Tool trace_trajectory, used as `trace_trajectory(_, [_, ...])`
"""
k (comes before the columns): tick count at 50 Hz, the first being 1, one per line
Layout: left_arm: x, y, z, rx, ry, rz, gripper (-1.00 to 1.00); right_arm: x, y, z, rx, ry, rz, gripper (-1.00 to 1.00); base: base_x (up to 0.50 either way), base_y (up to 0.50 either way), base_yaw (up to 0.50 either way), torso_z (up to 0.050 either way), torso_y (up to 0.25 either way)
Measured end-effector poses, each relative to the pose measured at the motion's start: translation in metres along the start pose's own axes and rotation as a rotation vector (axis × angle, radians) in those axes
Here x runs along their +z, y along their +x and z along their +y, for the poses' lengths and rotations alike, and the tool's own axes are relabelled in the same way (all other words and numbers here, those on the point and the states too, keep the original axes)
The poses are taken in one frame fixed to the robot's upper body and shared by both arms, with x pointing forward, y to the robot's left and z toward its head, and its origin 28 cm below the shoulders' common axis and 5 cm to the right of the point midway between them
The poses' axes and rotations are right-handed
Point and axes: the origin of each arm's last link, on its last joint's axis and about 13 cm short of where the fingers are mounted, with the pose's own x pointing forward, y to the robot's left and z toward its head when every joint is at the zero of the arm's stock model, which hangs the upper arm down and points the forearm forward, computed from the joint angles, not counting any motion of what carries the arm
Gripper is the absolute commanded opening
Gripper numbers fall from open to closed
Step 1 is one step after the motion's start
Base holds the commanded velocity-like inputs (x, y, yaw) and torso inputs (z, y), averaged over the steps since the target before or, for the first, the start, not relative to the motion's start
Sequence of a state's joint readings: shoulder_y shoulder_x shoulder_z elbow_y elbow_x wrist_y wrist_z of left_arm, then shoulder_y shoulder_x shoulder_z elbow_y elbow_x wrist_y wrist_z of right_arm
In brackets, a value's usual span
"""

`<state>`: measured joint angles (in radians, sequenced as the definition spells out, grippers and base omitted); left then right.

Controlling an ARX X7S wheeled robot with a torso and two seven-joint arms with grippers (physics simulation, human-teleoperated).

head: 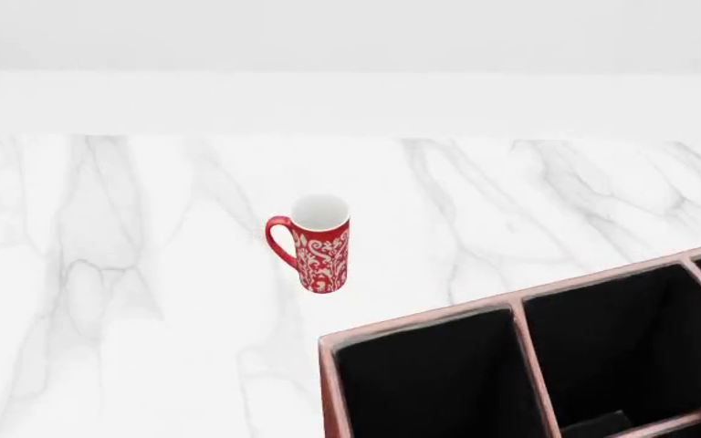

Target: Pick up the book and place it in the right compartment of the caddy.

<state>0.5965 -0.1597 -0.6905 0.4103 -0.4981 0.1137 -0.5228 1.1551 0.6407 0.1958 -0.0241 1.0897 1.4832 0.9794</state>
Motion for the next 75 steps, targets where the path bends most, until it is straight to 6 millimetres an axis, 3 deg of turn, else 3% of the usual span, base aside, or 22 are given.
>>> trace_trajectory(18, [-0.002, 0.000, -0.002, -0.004, 0.001, 0.006, 1.00, 0.004, 0.014, -0.009, -0.102, 0.057, 0.055, -1.00, 0.00, 0.00, 0.00, 0.000, 0.001])
trace_trajectory(45, [-0.007, 0.001, -0.001, -0.005, 0.001, 0.019, 1.00, 0.009, 0.002, -0.013, -0.086, 0.079, 0.173, -1.00, 0.00, 0.00, 0.00, 0.001, 0.002])
trace_trajectory(75, [-0.008, 0.001, -0.002, -0.006, 0.001, 0.022, 1.00, 0.002, 0.006, -0.016, -0.107, 0.072, 0.204, -1.00, 0.00, 0.00, 0.00, 0.000, 0.001])
